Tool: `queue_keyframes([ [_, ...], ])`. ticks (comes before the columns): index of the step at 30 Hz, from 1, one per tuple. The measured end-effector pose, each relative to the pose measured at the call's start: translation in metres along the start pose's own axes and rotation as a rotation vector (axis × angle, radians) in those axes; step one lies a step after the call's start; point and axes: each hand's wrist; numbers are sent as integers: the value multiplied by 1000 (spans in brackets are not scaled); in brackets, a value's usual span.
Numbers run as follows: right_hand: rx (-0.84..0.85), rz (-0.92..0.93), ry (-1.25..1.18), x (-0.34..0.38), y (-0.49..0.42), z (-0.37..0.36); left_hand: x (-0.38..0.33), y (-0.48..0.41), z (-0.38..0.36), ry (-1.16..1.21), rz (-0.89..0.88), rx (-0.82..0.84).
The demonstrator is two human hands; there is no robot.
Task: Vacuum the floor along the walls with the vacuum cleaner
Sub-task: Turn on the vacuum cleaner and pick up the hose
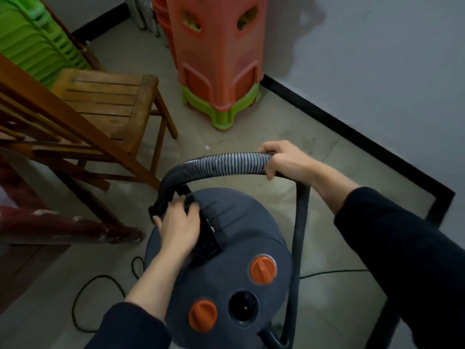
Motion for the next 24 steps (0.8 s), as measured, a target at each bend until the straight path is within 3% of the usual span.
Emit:
queue_keyframes([
  [2,-30,-3,-50,-16,28,21,-29,4,6,413,165,47],
  [5,-71,-34,-166,-46,74,47,-78,17,3,1246,408,403],
  [6,-85,-43,-197,-55,91,56,-92,20,-1,1446,480,453],
  [8,-95,-79,-230,-74,125,73,-121,32,-8,1599,573,435],
  [15,-138,-276,-306,-145,227,107,-170,140,-46,1307,330,683],
  [19,-305,-194,-265,-137,247,124,-146,198,-82,875,163,661],
  [24,-247,-165,-261,-110,245,96,-120,271,-110,610,-142,745],
])
Point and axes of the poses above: each hand's wrist, its own y-axis away from the middle knuckle, its own z-axis out of the back of the hand, x = y × z, and after that the axes turned 7 degrees about -x, right-handed
